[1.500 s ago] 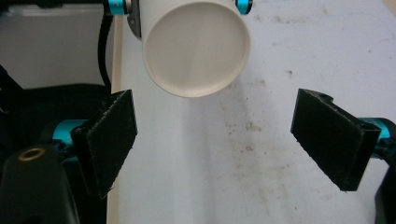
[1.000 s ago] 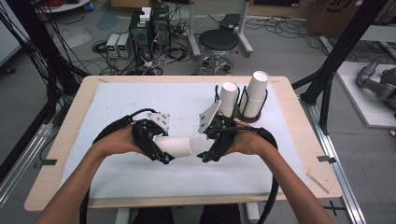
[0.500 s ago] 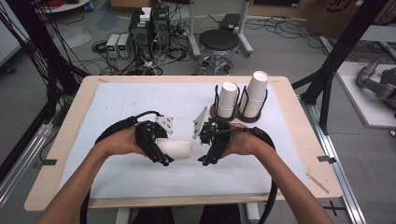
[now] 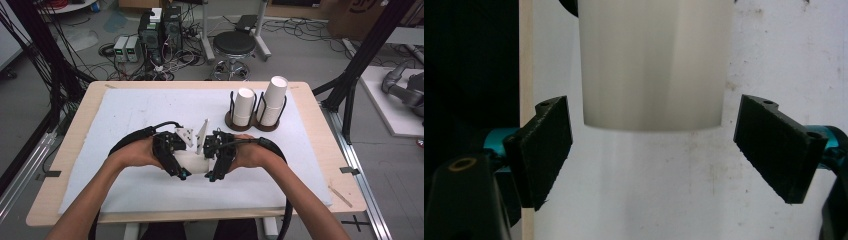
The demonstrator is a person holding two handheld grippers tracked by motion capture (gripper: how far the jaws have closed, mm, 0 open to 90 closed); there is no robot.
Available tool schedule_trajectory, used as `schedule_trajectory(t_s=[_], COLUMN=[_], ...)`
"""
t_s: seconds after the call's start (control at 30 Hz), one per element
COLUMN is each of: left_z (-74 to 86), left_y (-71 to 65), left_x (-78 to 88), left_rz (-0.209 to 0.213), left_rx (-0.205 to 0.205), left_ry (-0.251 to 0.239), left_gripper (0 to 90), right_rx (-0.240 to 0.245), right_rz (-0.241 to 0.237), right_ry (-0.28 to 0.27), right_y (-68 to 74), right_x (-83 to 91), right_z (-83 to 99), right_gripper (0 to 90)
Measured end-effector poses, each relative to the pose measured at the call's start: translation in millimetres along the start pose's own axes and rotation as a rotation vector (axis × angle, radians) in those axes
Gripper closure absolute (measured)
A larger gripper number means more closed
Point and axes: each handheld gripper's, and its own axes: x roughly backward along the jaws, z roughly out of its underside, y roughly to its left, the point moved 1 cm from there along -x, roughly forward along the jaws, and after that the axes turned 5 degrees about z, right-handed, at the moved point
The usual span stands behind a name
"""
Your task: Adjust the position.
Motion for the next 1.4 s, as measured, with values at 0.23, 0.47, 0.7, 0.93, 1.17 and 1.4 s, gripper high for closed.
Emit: schedule_trajectory(t_s=[0.23, 0.47, 0.7, 0.93, 1.17, 1.4], left_z=[-0.9, 0.3, 1.5, 2.6, 4.1, 5.5], left_y=[-0.7, 0.2, 0.5, 0.2, 1.0, 1.4], left_x=[1.4, 0.7, 1.7, 0.4, 0.2, 0.6], left_rz=[-0.004, -0.005, -0.004, 0.003, 0.017, 0.022], left_rx=[-0.005, -0.006, -0.004, -0.003, 0.002, -0.007], left_ry=[0.004, 0.0, -0.009, -0.007, -0.013, -0.033], left_gripper=[30.5, 30.4, 30.4, 30.4, 30.3, 27.4], right_rx=[0.01, 0.0, -0.001, 0.004, -0.017, -0.019], right_rz=[-0.017, -0.02, -0.028, -0.028, -0.048, -0.055], right_ry=[0.002, -0.015, -0.016, -0.015, -0.021, -0.021], right_y=[0.2, -0.3, 0.1, -1.0, -2.1, -2.7], right_x=[-2.2, 0.2, -0.6, -1.1, -1.5, -1.2], right_z=[-5.0, -4.1, -5.6, -7.8, -7.0, -6.8], right_gripper=[21.2, 21.2, 24.7, 35.7, 36.7, 36.8])
